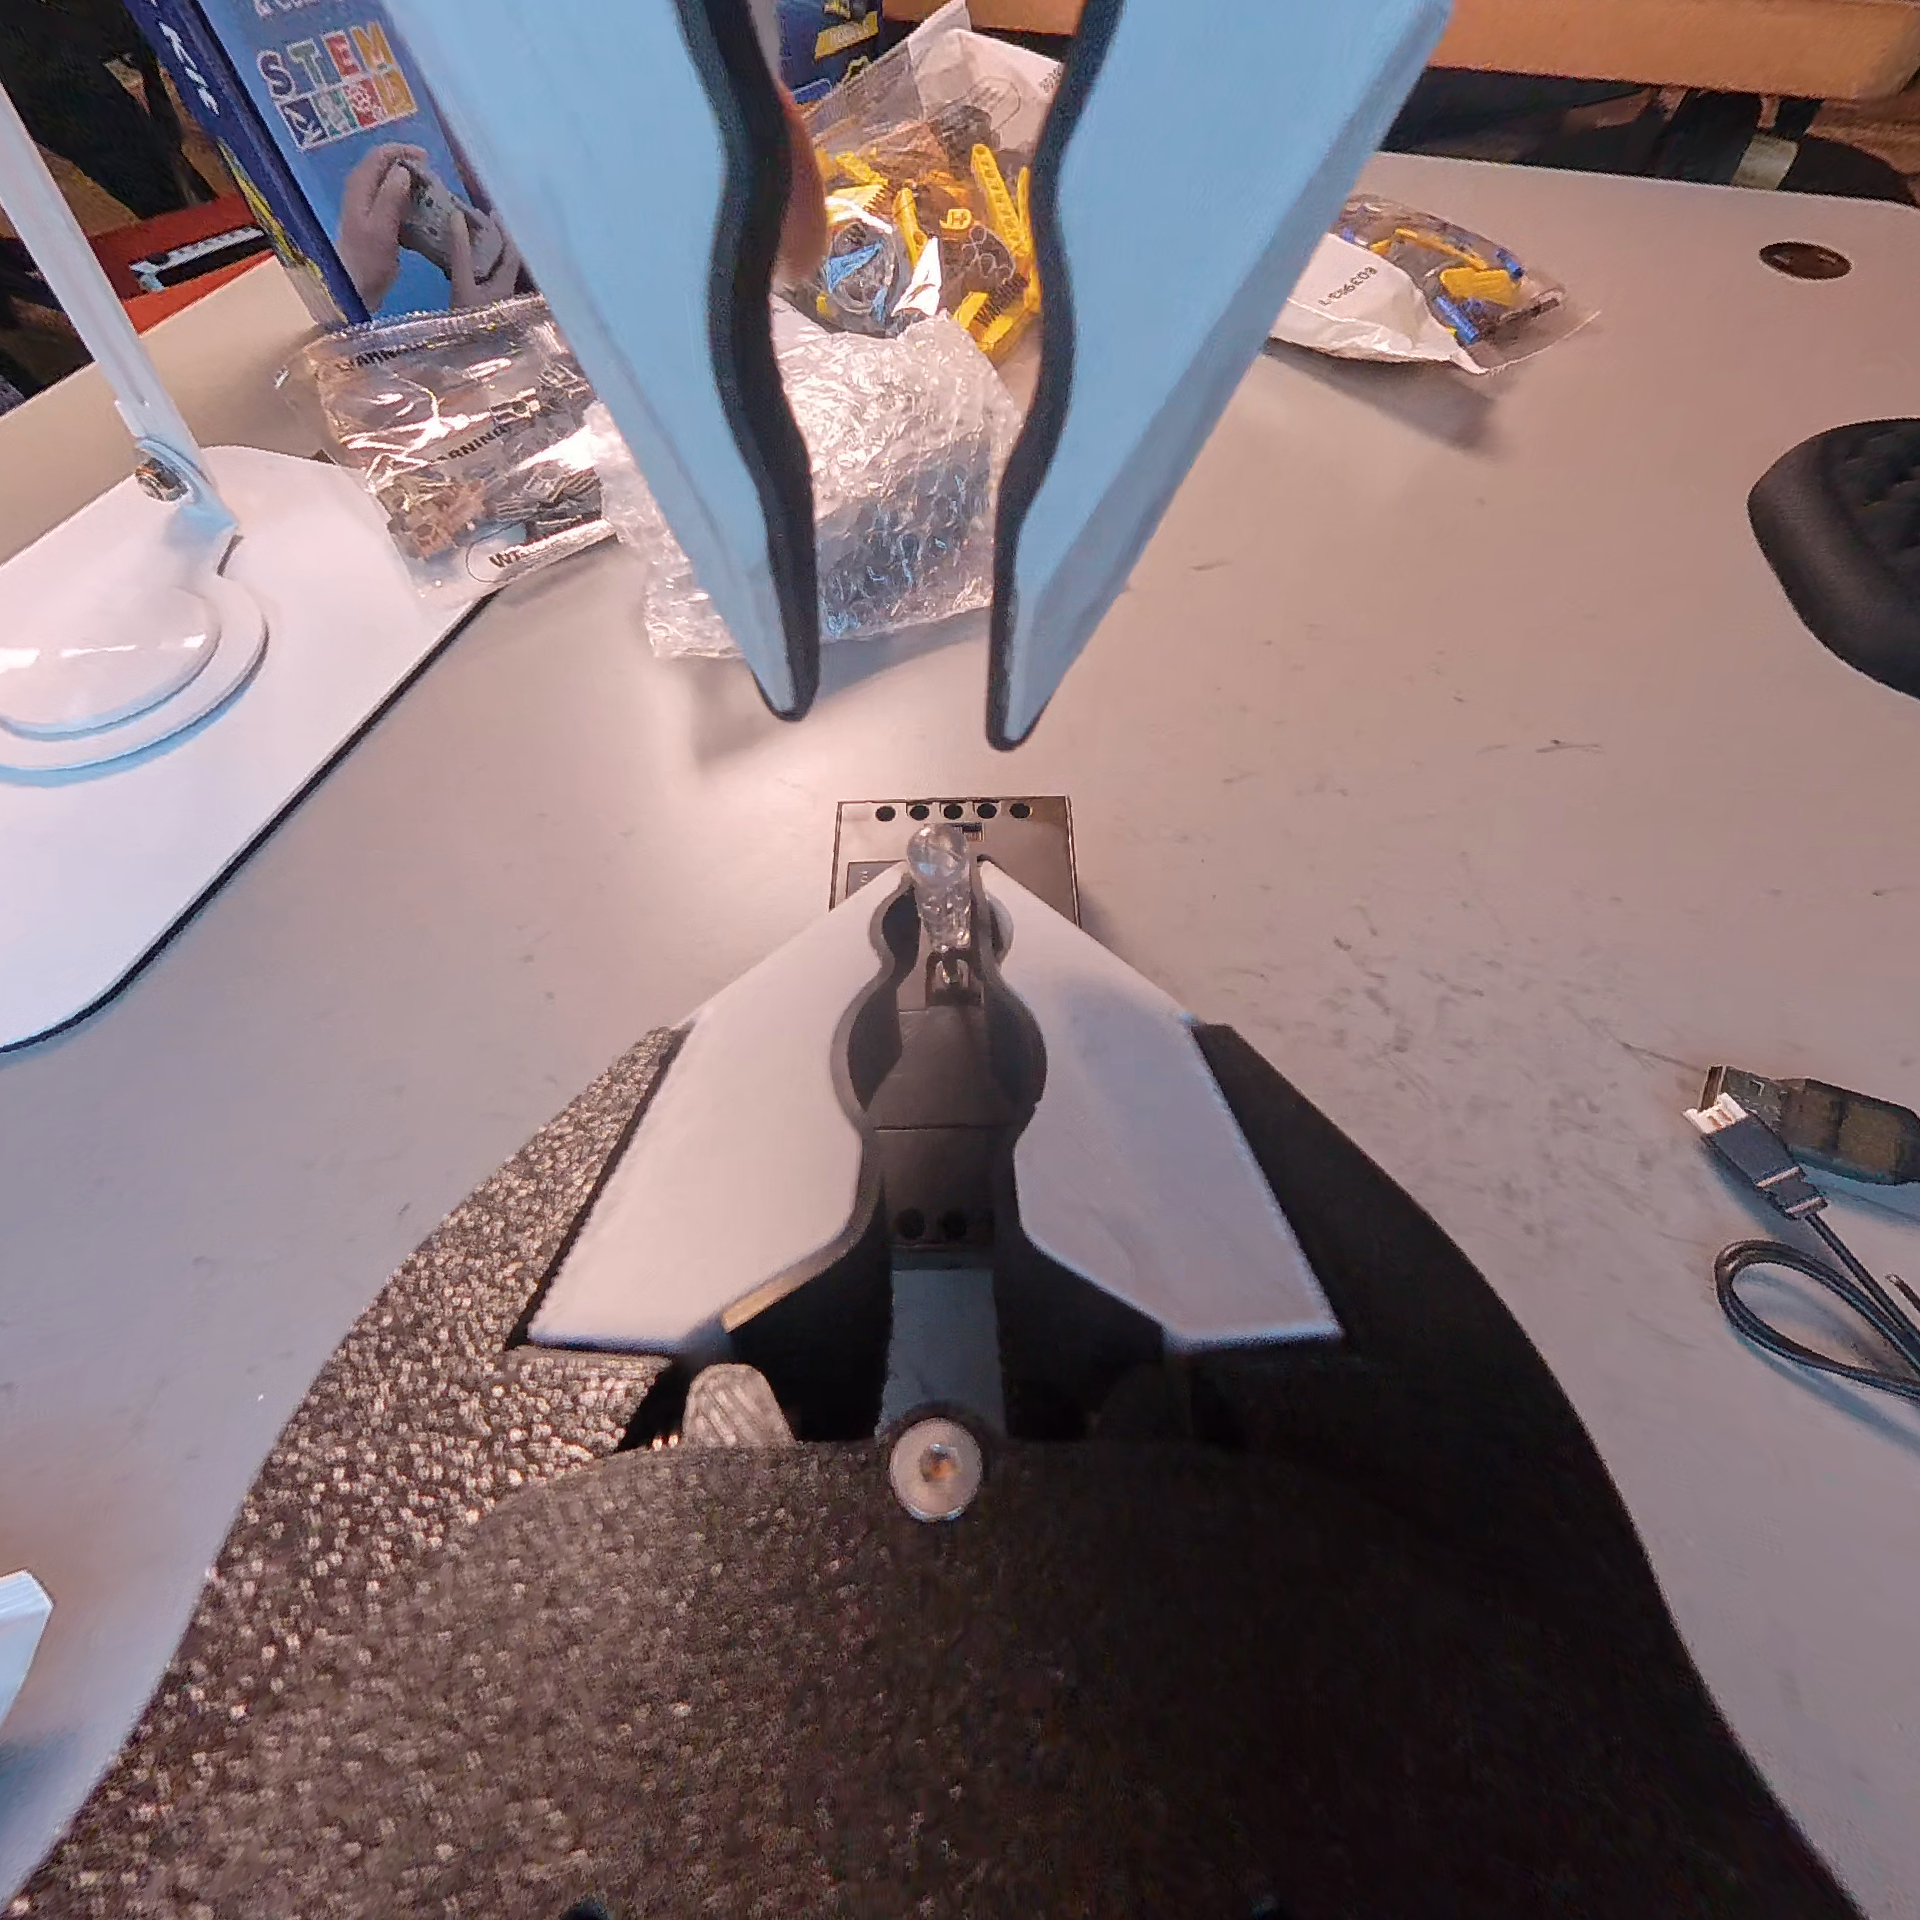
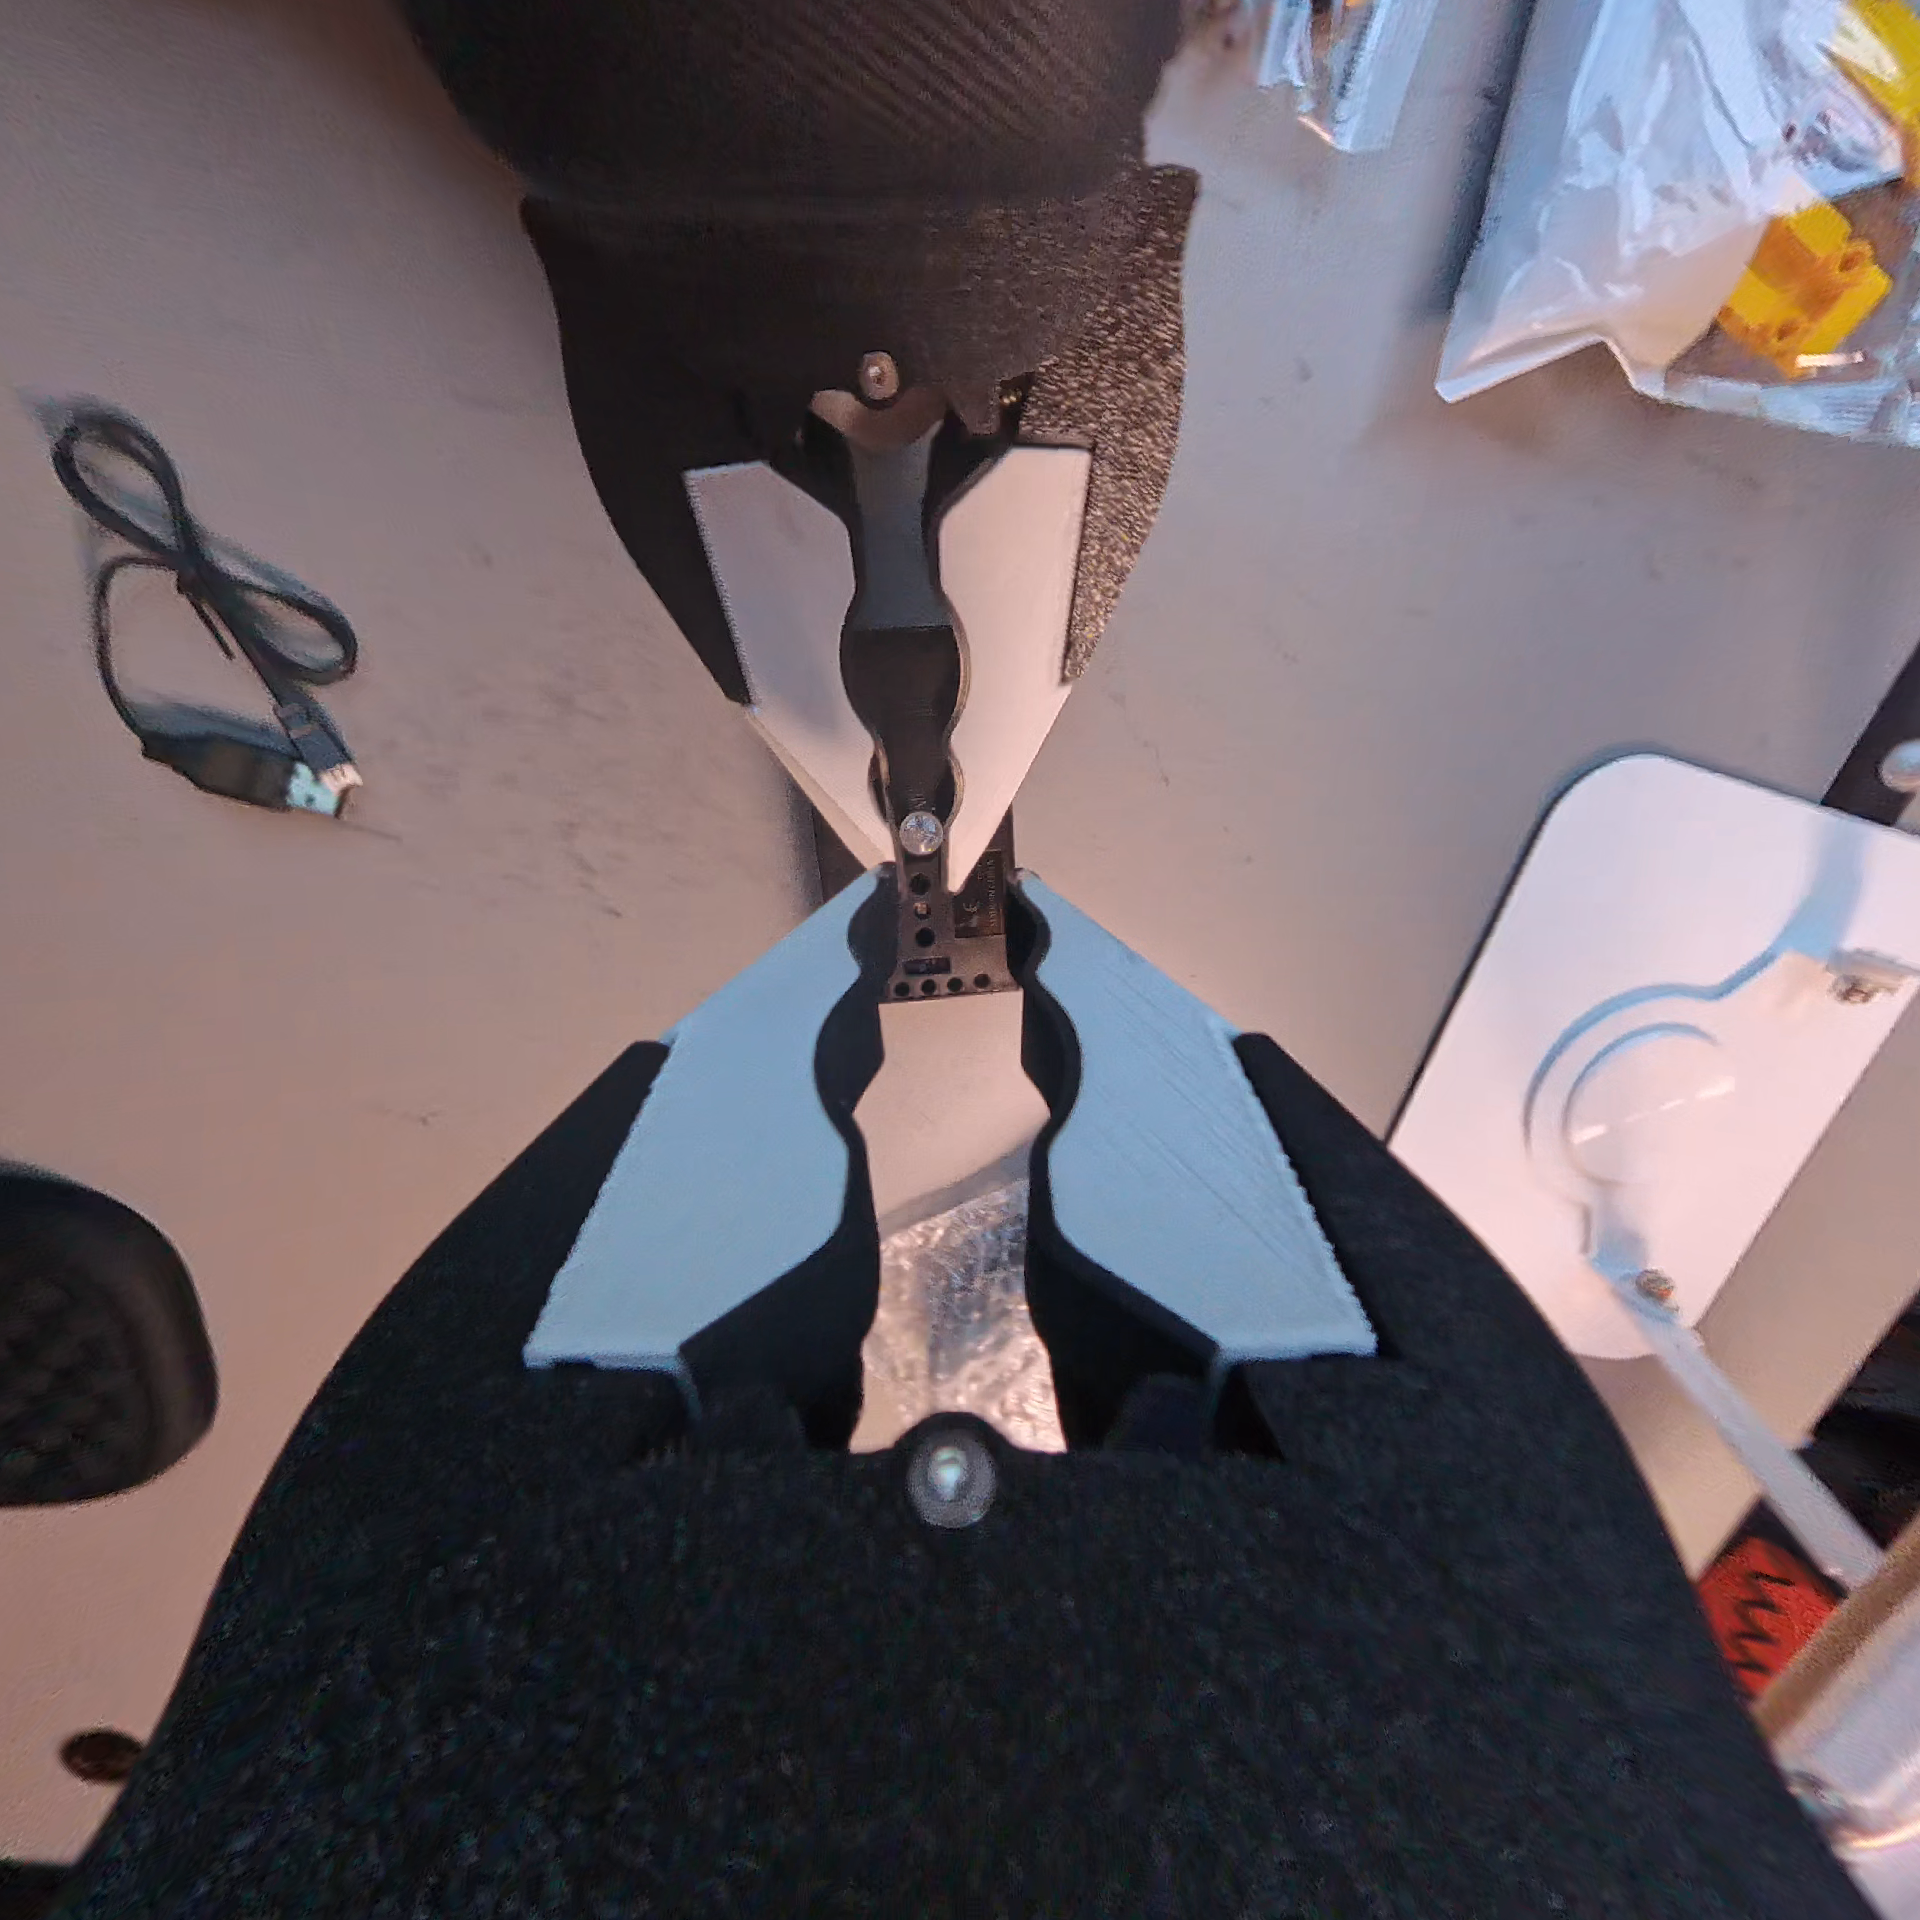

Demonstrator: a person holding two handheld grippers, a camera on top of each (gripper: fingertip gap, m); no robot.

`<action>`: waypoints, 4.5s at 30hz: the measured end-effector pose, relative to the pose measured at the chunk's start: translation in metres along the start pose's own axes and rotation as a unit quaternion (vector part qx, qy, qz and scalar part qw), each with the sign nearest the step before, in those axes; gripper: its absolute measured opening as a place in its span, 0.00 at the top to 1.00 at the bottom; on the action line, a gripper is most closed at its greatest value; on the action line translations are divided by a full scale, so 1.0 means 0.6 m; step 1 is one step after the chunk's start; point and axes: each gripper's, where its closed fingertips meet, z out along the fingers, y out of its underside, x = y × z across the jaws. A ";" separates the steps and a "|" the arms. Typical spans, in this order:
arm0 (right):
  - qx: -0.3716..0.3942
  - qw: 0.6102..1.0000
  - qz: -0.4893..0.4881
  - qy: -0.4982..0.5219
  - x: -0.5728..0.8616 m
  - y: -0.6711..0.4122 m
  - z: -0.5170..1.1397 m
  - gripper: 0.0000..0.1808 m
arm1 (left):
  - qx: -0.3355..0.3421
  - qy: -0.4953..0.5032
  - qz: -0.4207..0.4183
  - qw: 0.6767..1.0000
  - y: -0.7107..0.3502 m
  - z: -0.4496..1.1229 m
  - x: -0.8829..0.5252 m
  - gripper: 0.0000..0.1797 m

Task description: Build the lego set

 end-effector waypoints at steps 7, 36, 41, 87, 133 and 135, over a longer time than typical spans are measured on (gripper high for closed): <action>0.054 0.986 0.155 0.014 -0.016 0.006 0.039 0.91 | -0.004 -0.012 -0.006 1.000 -0.003 0.006 -0.001 0.96; -0.019 0.999 -0.025 -0.012 0.002 0.079 0.086 0.57 | 0.005 -0.005 -0.024 1.000 -0.002 0.000 -0.026 0.96; -0.001 0.999 -0.020 0.040 -0.006 0.088 0.127 0.69 | 0.003 0.012 -0.033 0.999 -0.002 -0.002 -0.011 0.96; 0.000 1.000 0.003 -0.031 -0.149 0.027 0.017 0.95 | -0.004 0.158 0.029 0.987 -0.005 0.000 0.153 0.96; -0.049 0.992 0.058 -0.099 -0.153 0.030 0.024 0.97 | -0.002 0.168 -0.046 0.985 -0.011 0.001 0.159 0.94; -0.044 0.992 -0.051 -0.103 -0.162 0.028 0.023 0.96 | 0.002 0.189 -0.044 0.981 -0.012 -0.005 0.166 0.89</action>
